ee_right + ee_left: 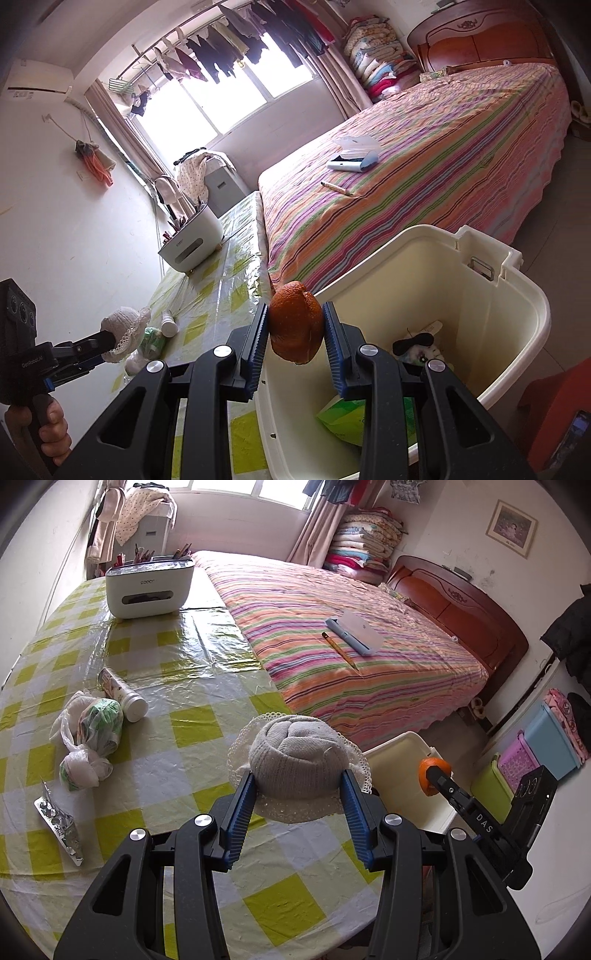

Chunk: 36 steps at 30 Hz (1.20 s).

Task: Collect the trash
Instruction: 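Carry the orange with the right tool and drop it into the cream bin, then lower the knit hat with the left tool into the cream bin and open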

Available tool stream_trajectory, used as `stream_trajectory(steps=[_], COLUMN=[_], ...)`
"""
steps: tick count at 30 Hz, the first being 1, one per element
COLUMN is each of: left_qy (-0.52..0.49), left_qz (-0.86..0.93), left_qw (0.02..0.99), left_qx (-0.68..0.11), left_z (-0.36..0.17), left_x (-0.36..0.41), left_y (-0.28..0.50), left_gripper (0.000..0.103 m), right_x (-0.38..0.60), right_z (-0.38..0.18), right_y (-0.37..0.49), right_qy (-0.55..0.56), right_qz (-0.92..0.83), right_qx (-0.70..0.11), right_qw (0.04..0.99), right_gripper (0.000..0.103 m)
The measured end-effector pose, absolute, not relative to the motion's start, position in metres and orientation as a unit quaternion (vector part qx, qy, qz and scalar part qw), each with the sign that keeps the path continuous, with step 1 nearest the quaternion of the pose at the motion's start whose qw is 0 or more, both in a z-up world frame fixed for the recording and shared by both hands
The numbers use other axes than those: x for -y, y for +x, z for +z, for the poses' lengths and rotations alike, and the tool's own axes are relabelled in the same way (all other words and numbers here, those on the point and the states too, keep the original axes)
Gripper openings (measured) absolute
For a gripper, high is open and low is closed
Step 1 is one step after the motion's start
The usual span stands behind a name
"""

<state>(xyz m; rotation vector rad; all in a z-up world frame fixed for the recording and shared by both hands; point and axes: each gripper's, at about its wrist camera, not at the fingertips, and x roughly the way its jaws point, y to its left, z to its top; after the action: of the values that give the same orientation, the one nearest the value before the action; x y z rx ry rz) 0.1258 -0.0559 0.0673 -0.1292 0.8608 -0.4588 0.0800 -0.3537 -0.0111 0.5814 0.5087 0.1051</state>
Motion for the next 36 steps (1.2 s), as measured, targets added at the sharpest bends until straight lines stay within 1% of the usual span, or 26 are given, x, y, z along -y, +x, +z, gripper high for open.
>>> stream_trajectory(steps=[13, 14, 15, 17, 18, 28, 29, 30, 34, 36], left_qy=[-0.044, -0.042, -0.041, -0.041, -0.04, -0.031, -0.032, -0.034, -0.023, -0.015], left_qz=[-0.238, -0.239, -0.239, -0.24, -0.241, -0.265, -0.27, -0.276, -0.291, -0.292], left_qw=[0.874, 0.874, 0.873, 0.871, 0.87, 0.862, 0.861, 0.859, 0.854, 0.851], left_qx=[-0.42, -0.422, -0.423, -0.426, -0.428, -0.431, -0.43, -0.43, -0.43, -0.436], left_z=[0.061, 0.06, 0.058, 0.056, 0.055, 0.048, 0.047, 0.047, 0.043, 0.037], left_x=[0.072, 0.073, 0.073, 0.075, 0.076, 0.095, 0.099, 0.102, 0.121, 0.128], left_y=[0.116, 0.115, 0.115, 0.115, 0.115, 0.106, 0.105, 0.105, 0.103, 0.105], left_gripper=[0.046, 0.046, 0.046, 0.046, 0.046, 0.045, 0.042, 0.037, 0.035, 0.03], right_x=[0.36, 0.361, 0.361, 0.362, 0.363, 0.377, 0.379, 0.381, 0.389, 0.392], right_z=[-0.018, -0.017, -0.017, -0.016, -0.015, -0.012, -0.011, -0.011, -0.011, -0.011], right_y=[0.08, 0.08, 0.079, 0.077, 0.075, 0.066, 0.065, 0.063, 0.059, 0.059], right_qy=[0.298, 0.3, 0.302, 0.303, 0.305, 0.34, 0.345, 0.349, 0.363, 0.369], right_qz=[0.026, 0.026, 0.024, 0.019, 0.018, 0.004, 0.001, -0.001, -0.006, -0.005], right_qx=[-0.262, -0.262, -0.26, -0.254, -0.25, -0.219, -0.213, -0.208, -0.199, -0.198], right_qw=[0.917, 0.917, 0.917, 0.918, 0.919, 0.914, 0.914, 0.913, 0.91, 0.908], right_gripper=[0.032, 0.037, 0.044, 0.053, 0.054, 0.055, 0.055, 0.055, 0.055, 0.055])
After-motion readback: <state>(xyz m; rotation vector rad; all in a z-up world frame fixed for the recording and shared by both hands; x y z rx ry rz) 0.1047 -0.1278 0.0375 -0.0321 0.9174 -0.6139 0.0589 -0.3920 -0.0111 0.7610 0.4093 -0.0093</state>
